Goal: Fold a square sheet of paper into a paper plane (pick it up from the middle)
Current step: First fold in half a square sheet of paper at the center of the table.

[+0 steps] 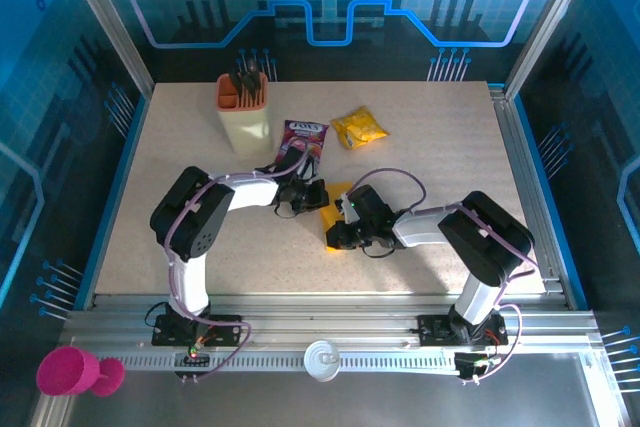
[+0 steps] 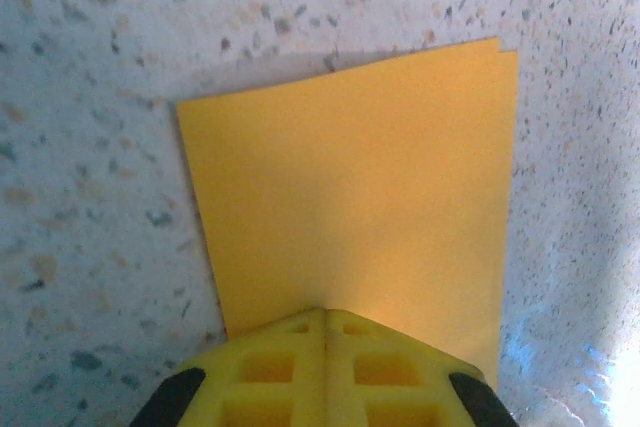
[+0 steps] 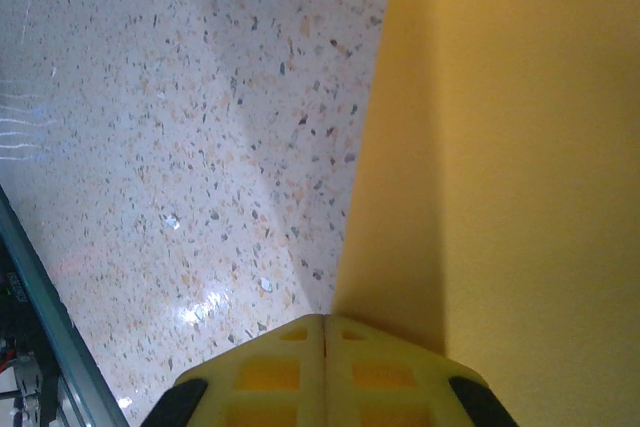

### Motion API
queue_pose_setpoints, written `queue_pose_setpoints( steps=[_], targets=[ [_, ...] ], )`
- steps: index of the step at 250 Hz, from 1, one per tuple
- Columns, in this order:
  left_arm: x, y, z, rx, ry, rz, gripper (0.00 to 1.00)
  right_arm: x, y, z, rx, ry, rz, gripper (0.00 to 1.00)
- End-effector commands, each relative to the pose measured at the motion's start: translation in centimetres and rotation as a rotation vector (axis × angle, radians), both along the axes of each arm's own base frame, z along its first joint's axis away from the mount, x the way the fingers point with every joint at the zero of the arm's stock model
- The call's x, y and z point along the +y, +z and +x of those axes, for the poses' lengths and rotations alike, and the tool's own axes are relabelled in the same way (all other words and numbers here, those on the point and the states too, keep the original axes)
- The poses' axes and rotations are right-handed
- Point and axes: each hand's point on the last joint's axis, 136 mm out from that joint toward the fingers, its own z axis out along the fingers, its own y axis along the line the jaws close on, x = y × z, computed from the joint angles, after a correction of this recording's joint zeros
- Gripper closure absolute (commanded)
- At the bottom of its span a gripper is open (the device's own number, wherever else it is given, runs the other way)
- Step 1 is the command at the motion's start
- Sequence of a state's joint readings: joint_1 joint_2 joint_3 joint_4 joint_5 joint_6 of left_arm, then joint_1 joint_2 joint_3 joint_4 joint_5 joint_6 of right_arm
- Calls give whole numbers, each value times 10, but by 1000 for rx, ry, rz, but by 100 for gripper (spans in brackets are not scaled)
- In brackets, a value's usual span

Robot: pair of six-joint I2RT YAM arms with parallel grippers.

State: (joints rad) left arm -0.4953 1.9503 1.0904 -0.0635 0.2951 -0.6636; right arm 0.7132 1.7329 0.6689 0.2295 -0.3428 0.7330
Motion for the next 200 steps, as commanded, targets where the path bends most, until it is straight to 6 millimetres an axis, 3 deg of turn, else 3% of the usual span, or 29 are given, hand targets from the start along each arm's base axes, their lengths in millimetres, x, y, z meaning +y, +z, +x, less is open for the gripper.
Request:
queue_pose_setpoints(
  steps=[1, 119, 169, 200],
  targets=[
    [42, -19, 38, -45, 94, 133, 100, -74, -78, -65, 260, -25, -350, 100],
    [64, -17, 85, -59, 117, 179, 100, -75, -77, -67, 264, -30, -341, 100],
    [59, 20, 110, -126, 98, 172, 100, -58, -55, -52, 207, -34, -277, 100],
    [52, 50, 116, -169, 81, 138, 100, -39, -29, -35, 153, -22, -224, 100]
  ],
)
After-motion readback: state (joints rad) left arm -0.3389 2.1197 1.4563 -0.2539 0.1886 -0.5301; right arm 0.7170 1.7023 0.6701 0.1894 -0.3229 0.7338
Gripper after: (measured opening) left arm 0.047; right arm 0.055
